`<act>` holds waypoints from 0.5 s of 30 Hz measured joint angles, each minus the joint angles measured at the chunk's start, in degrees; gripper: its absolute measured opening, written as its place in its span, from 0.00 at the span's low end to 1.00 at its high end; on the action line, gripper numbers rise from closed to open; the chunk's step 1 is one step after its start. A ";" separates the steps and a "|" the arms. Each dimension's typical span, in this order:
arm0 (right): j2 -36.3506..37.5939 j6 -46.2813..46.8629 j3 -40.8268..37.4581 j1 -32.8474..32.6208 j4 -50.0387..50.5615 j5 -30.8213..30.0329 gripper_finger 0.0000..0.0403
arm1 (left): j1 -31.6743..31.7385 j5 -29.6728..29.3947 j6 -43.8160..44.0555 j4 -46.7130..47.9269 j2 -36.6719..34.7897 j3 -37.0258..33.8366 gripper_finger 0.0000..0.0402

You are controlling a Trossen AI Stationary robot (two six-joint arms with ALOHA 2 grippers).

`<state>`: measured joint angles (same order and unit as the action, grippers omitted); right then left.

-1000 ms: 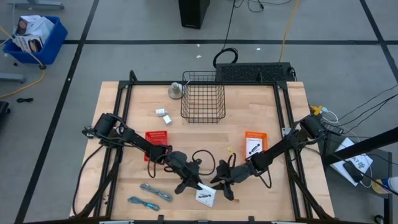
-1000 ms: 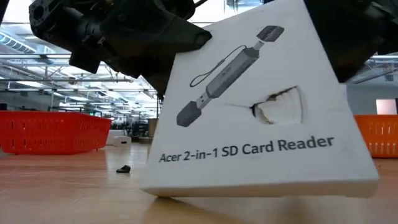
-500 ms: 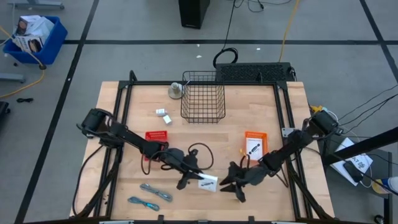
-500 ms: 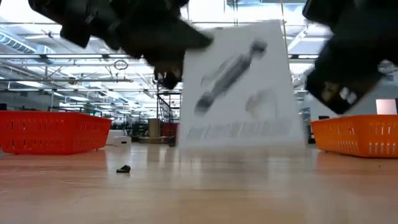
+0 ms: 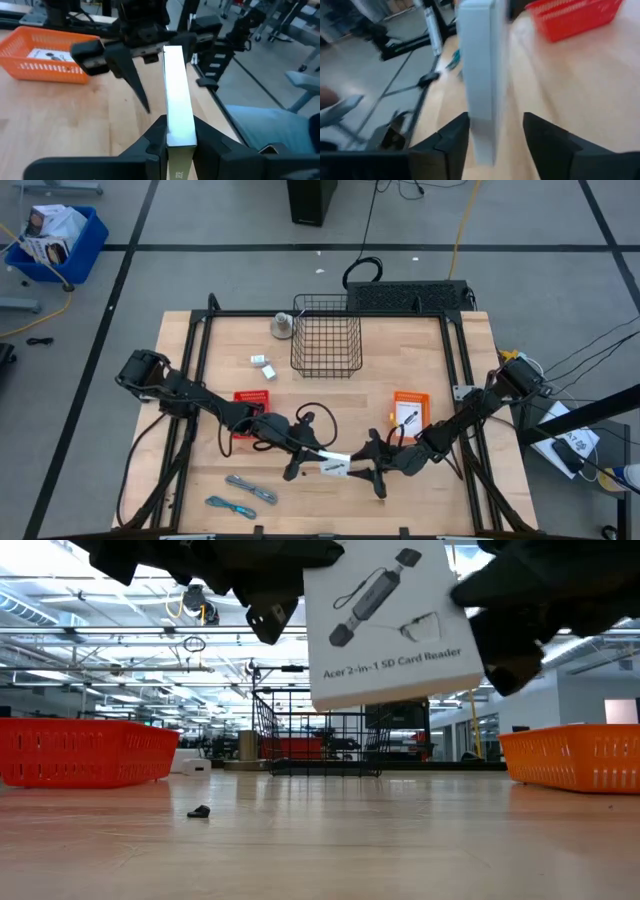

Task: Pick and place items into bin
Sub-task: Put the card reader box into the orange bin

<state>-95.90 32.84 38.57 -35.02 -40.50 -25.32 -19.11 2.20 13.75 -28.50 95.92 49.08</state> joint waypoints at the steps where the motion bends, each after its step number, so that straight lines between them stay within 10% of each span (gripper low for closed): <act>1: 0.02 -0.63 0.00 0.32 -0.15 -0.79 0.47 | 0.00 -0.27 -0.17 0.03 0.00 0.00 0.16; 9: 0.02 -2.12 0.00 2.85 -1.52 0.00 0.56 | 0.35 -1.10 -0.57 -0.79 -0.11 0.00 0.14; 15: 0.00 -2.25 0.00 2.77 -1.65 0.07 0.39 | 0.36 -1.45 -0.72 -0.56 -0.11 0.00 0.20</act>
<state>-95.90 30.59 38.57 -32.25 -42.14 -25.25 -18.76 0.75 13.03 -29.06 95.81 49.08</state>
